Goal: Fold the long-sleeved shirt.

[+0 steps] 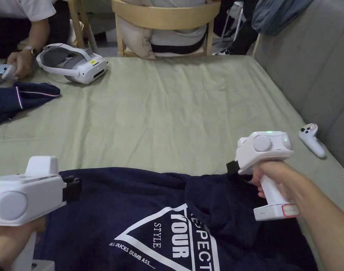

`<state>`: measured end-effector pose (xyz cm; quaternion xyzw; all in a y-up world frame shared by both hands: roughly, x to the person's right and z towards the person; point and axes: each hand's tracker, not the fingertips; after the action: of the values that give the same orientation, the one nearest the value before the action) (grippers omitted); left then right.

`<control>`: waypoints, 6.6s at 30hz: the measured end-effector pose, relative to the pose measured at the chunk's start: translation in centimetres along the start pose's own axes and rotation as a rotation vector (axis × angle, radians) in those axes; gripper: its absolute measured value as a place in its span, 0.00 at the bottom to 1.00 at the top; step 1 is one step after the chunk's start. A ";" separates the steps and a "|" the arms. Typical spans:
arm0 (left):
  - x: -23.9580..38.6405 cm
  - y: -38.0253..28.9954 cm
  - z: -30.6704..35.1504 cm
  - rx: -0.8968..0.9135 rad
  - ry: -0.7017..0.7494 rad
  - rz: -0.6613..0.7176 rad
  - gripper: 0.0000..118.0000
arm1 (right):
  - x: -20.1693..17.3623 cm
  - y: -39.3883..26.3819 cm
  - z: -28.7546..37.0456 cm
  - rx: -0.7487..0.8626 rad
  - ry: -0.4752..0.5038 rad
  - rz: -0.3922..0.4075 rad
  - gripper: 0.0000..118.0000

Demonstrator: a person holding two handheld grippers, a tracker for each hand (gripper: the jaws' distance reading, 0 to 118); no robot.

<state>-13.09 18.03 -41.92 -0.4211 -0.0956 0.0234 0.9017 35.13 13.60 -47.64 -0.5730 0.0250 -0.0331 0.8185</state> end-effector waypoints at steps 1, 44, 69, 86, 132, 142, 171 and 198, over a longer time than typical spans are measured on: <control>-0.8 0.9 -1.6 -0.028 0.011 -0.007 0.46 | 0.7 1.4 -1.1 -0.024 0.029 -0.051 0.07; 1.2 -21.5 11.6 -0.220 0.036 -0.037 0.11 | -1.4 -29.4 9.9 0.054 -0.141 0.281 0.07; -3.8 -14.5 20.9 0.169 -0.263 0.216 0.43 | -2.1 -26.6 24.4 0.539 0.033 0.001 0.01; -11.4 -23.5 8.9 -0.086 -0.828 0.891 0.94 | -5.2 -27.0 22.7 0.493 0.071 0.056 0.01; 18.2 -10.2 11.5 -0.184 -0.791 0.231 0.16 | -2.5 -28.7 23.7 0.507 0.060 -0.034 0.01; 25.1 -14.3 0.2 -0.309 -0.823 0.291 0.81 | 1.3 -31.9 24.7 0.517 0.034 -0.124 0.01; 32.1 -18.5 2.5 -0.167 -0.522 -0.193 0.04 | 1.6 -34.0 23.8 0.478 0.045 -0.142 0.01; 8.7 -19.8 10.2 -0.080 -0.572 0.377 0.91 | 1.4 -27.9 6.6 0.102 0.345 -0.322 0.01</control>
<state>-7.28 14.05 -19.10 -0.4426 -0.2658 0.3030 0.8010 36.29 10.19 -19.16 -0.5135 0.0708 -0.2619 0.8141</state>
